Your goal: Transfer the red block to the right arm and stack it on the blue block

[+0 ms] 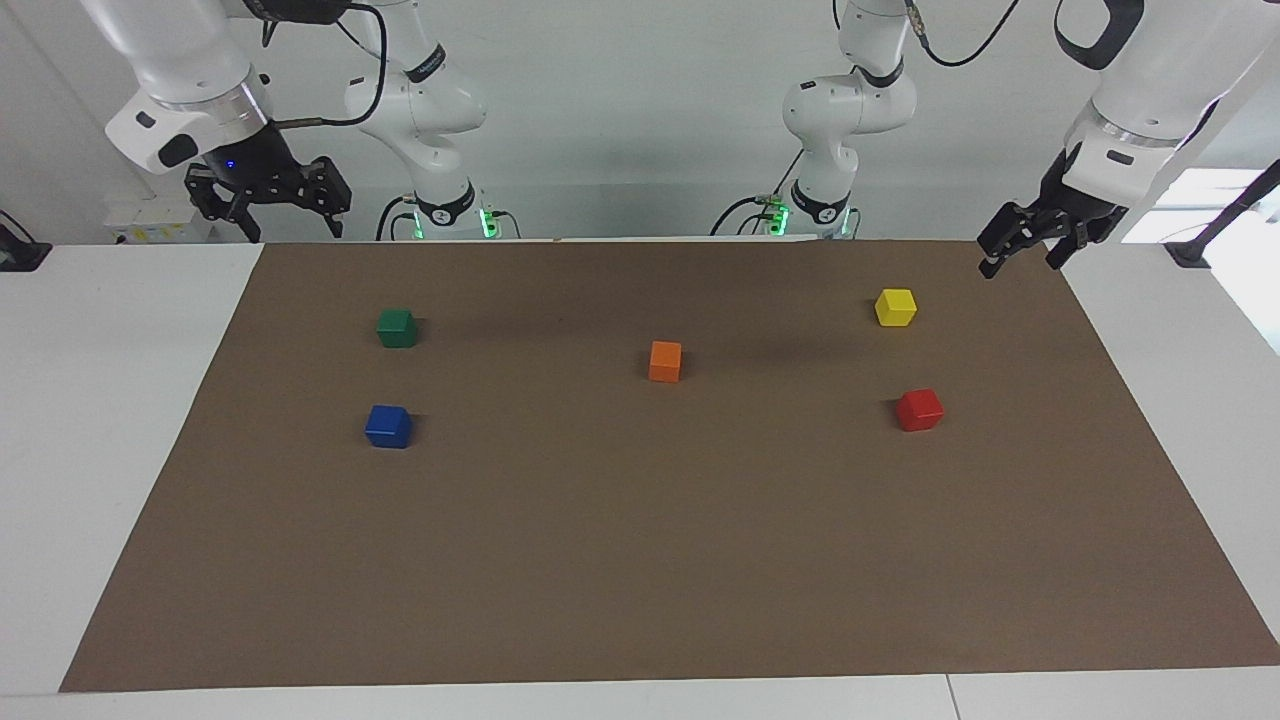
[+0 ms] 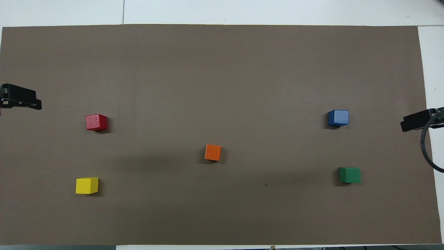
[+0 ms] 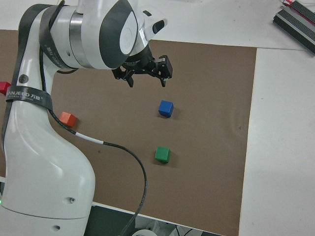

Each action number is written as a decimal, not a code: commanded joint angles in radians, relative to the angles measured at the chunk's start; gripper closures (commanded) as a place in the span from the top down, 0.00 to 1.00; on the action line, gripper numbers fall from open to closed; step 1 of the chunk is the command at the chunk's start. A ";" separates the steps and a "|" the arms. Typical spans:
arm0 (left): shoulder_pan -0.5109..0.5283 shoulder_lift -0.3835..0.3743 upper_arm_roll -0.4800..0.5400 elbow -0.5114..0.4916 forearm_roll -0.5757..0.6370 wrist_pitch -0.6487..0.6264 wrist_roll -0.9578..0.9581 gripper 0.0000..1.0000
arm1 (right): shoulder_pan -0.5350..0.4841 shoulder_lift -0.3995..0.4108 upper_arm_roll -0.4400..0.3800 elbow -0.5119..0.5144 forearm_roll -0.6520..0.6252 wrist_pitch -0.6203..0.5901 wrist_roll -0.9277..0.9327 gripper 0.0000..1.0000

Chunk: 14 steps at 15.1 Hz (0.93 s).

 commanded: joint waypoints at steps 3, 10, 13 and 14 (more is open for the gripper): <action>0.002 0.002 -0.002 0.014 -0.011 -0.011 0.033 1.00 | -0.011 -0.025 -0.001 -0.032 0.001 0.014 0.009 1.00; 0.045 -0.035 -0.002 -0.084 -0.008 0.121 0.009 1.00 | -0.012 -0.037 -0.004 -0.054 -0.002 0.023 -0.023 1.00; 0.040 -0.026 -0.005 -0.173 -0.008 0.177 0.012 1.00 | -0.015 -0.088 -0.005 -0.166 0.002 0.106 -0.081 1.00; 0.037 -0.023 -0.005 -0.207 -0.008 0.205 0.010 1.00 | -0.034 -0.118 -0.005 -0.238 0.023 0.144 -0.090 1.00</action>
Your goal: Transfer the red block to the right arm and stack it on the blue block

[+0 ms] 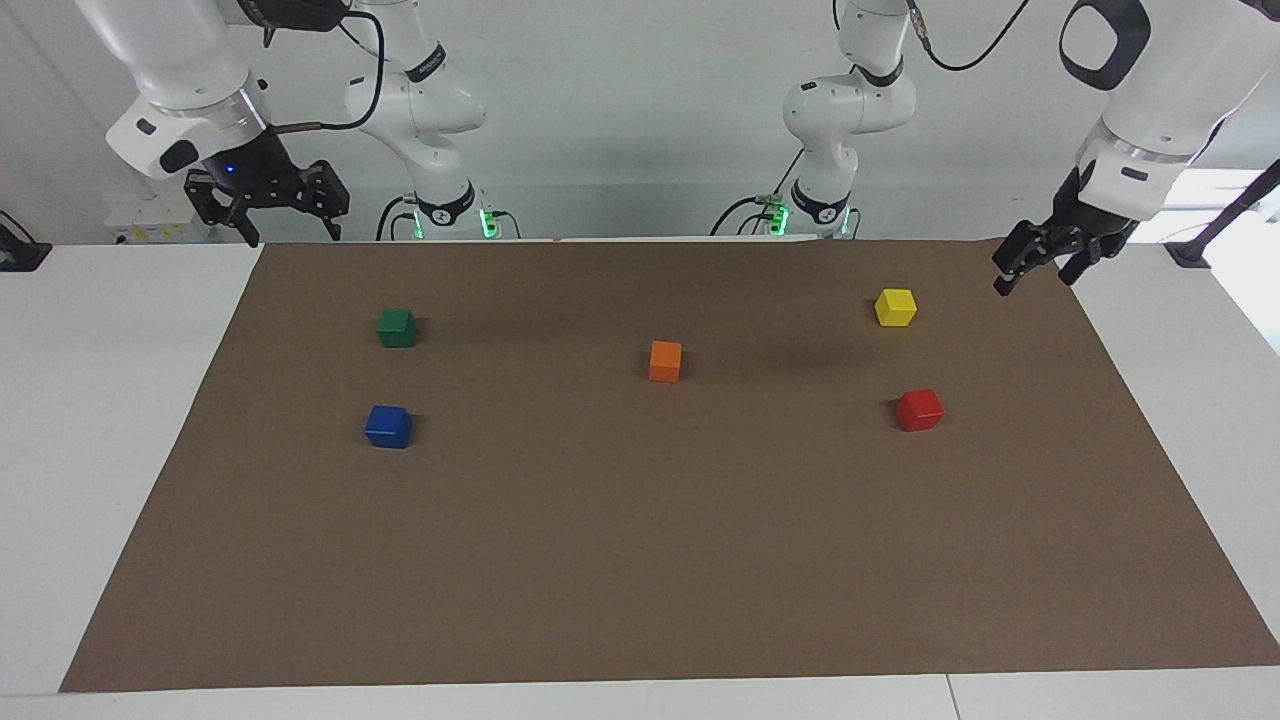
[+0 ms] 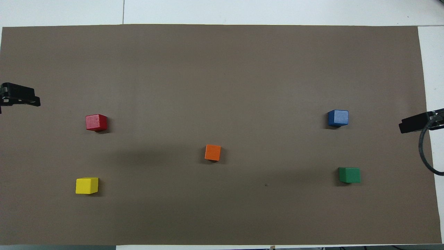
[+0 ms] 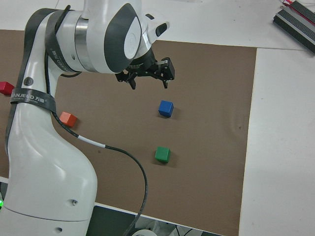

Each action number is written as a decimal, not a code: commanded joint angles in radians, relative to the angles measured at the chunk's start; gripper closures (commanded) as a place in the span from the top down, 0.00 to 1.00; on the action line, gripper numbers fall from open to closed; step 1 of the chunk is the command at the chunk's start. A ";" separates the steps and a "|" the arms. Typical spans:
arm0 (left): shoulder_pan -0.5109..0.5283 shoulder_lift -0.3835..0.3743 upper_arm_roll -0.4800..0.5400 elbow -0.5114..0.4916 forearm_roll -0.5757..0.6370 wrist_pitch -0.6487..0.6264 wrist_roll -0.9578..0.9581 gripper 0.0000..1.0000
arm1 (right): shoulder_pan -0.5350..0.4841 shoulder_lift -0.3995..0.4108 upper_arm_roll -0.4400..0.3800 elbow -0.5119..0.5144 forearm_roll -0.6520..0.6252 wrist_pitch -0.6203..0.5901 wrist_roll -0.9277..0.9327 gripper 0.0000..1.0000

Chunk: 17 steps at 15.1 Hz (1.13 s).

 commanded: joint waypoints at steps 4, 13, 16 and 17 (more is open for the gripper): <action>-0.031 0.019 -0.006 -0.264 -0.006 0.263 -0.002 1.00 | -0.078 -0.148 0.000 -0.376 0.186 0.232 -0.051 1.00; -0.028 0.107 -0.006 -0.487 -0.006 0.614 0.003 1.00 | -0.176 0.005 -0.002 -0.489 0.689 0.309 -0.367 1.00; -0.030 0.138 -0.006 -0.487 -0.005 0.639 0.003 1.00 | -0.196 0.068 -0.002 -0.491 0.861 0.282 -0.491 1.00; -0.033 0.142 -0.006 -0.487 -0.006 0.641 0.003 1.00 | -0.196 0.083 -0.002 -0.497 0.920 0.266 -0.498 1.00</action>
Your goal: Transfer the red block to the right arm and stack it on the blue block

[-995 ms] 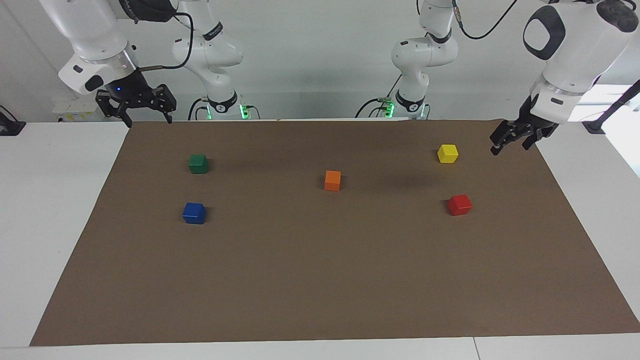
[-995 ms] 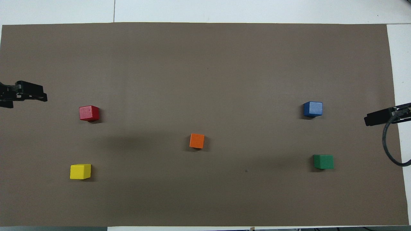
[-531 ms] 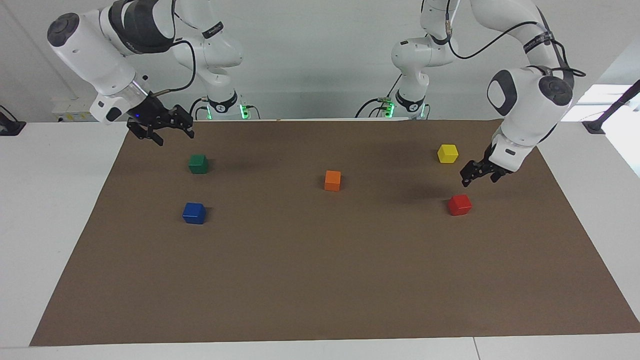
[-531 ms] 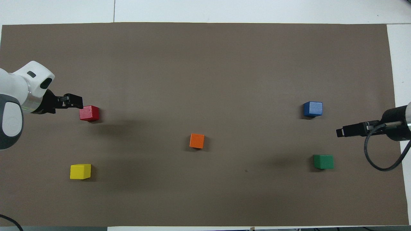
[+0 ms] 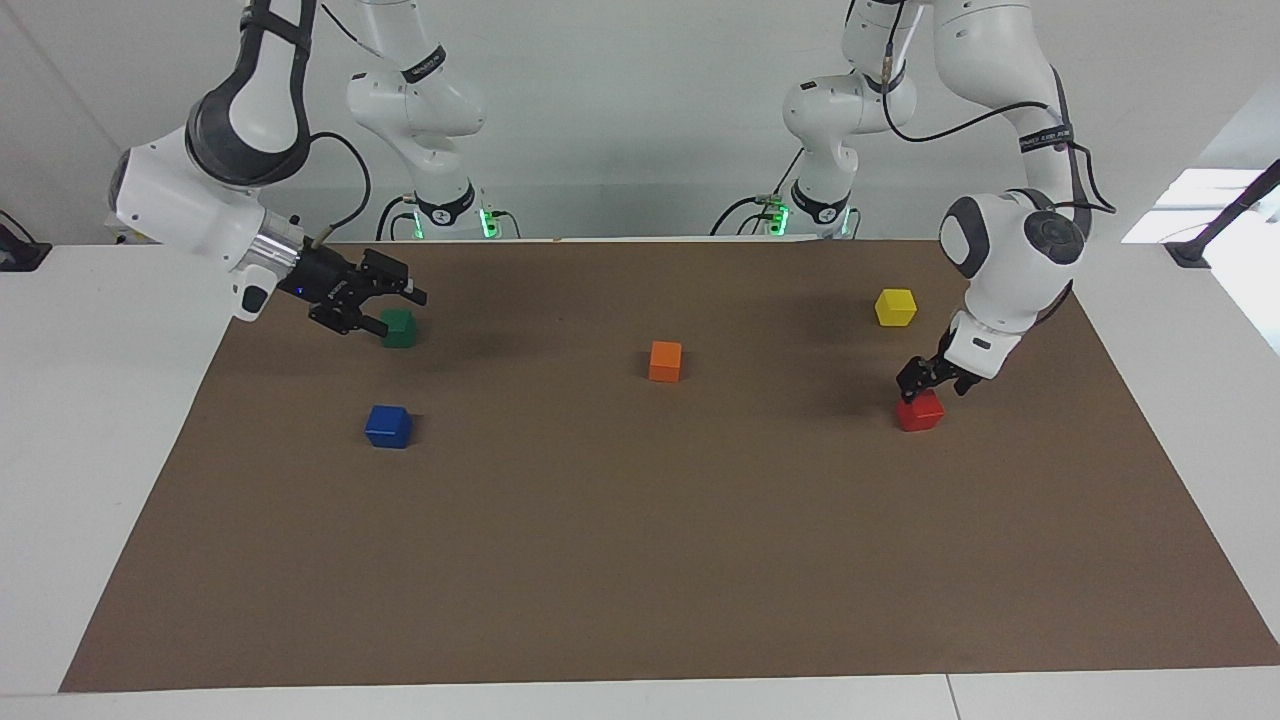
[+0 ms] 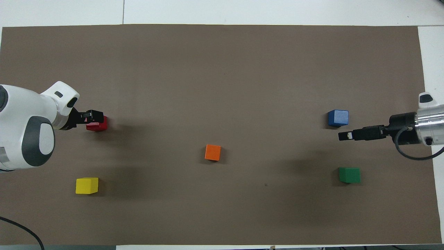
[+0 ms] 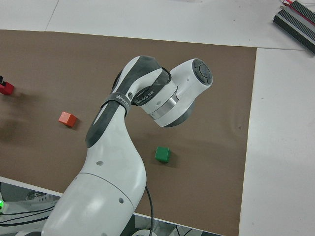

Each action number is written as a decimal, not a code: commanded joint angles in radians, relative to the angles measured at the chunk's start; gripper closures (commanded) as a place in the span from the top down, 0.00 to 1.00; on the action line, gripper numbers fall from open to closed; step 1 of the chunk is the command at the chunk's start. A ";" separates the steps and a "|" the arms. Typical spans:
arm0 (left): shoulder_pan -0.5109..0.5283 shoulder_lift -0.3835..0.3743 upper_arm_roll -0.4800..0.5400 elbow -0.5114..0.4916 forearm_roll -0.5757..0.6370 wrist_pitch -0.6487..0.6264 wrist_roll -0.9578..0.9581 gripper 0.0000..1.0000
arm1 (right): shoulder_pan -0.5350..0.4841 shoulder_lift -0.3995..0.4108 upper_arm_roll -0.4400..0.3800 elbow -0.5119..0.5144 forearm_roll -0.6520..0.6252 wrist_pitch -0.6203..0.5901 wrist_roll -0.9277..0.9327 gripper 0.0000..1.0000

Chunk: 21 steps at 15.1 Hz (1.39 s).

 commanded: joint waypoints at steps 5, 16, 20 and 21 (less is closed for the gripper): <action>-0.011 0.031 0.011 -0.012 -0.006 0.057 0.003 1.00 | 0.005 0.074 0.008 -0.025 0.365 -0.103 -0.139 1.00; -0.008 0.062 0.008 0.007 -0.008 0.041 -0.014 0.00 | 0.167 0.252 0.013 -0.060 0.899 -0.397 -0.270 1.00; -0.041 0.054 0.001 0.192 -0.018 -0.259 -0.254 0.00 | 0.226 0.293 0.020 -0.059 1.040 -0.474 -0.317 1.00; -0.055 0.051 -0.001 0.252 -0.031 -0.351 -0.334 0.00 | 0.245 0.311 0.025 -0.060 1.092 -0.516 -0.319 1.00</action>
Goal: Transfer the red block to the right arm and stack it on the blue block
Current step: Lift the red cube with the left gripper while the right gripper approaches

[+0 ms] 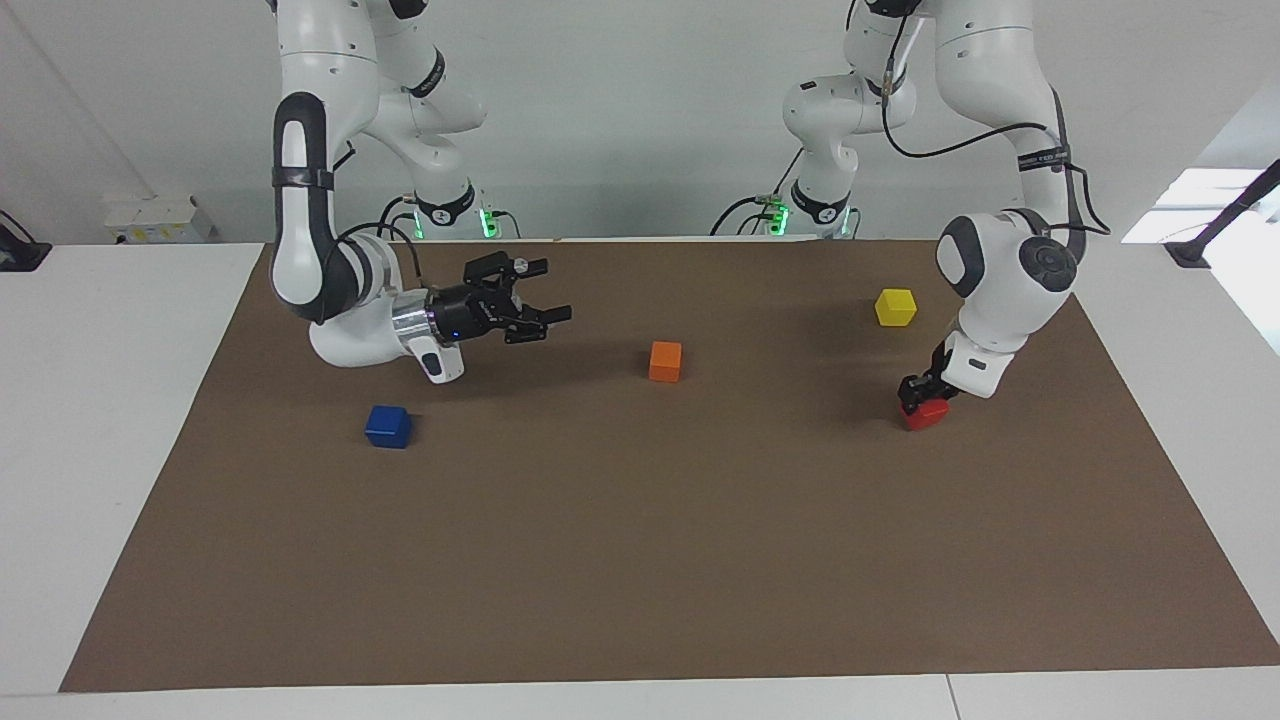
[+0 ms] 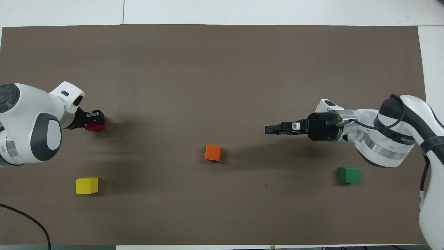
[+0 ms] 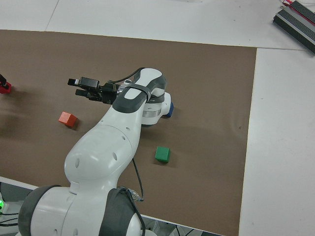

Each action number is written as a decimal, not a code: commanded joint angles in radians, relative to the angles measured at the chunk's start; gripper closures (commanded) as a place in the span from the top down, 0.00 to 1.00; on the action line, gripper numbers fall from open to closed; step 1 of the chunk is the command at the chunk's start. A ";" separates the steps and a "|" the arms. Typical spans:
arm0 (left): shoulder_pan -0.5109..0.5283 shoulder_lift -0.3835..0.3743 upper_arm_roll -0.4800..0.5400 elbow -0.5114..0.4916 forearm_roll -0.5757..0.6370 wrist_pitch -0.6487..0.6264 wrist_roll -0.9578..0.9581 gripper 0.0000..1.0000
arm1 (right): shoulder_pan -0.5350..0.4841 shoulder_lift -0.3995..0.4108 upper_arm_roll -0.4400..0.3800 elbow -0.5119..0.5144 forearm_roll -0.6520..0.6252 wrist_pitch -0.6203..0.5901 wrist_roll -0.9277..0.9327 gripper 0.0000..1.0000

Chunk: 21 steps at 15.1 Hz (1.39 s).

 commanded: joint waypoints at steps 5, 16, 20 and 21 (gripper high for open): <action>-0.072 -0.150 -0.016 0.225 -0.285 -0.442 -0.456 0.00 | 0.130 0.117 0.008 0.001 0.307 -0.215 -0.033 1.00; -0.094 -0.321 -0.214 0.207 -0.666 -0.353 -1.286 0.00 | 0.259 0.206 0.077 0.007 0.683 -0.279 0.156 1.00; -0.150 -0.325 -0.215 0.182 -0.725 -0.243 -1.429 0.00 | 0.291 0.209 0.077 0.010 0.732 -0.272 0.176 1.00; -0.160 -0.325 -0.217 0.182 -0.744 -0.212 -1.474 0.00 | 0.300 0.212 0.077 0.010 0.746 -0.272 0.177 1.00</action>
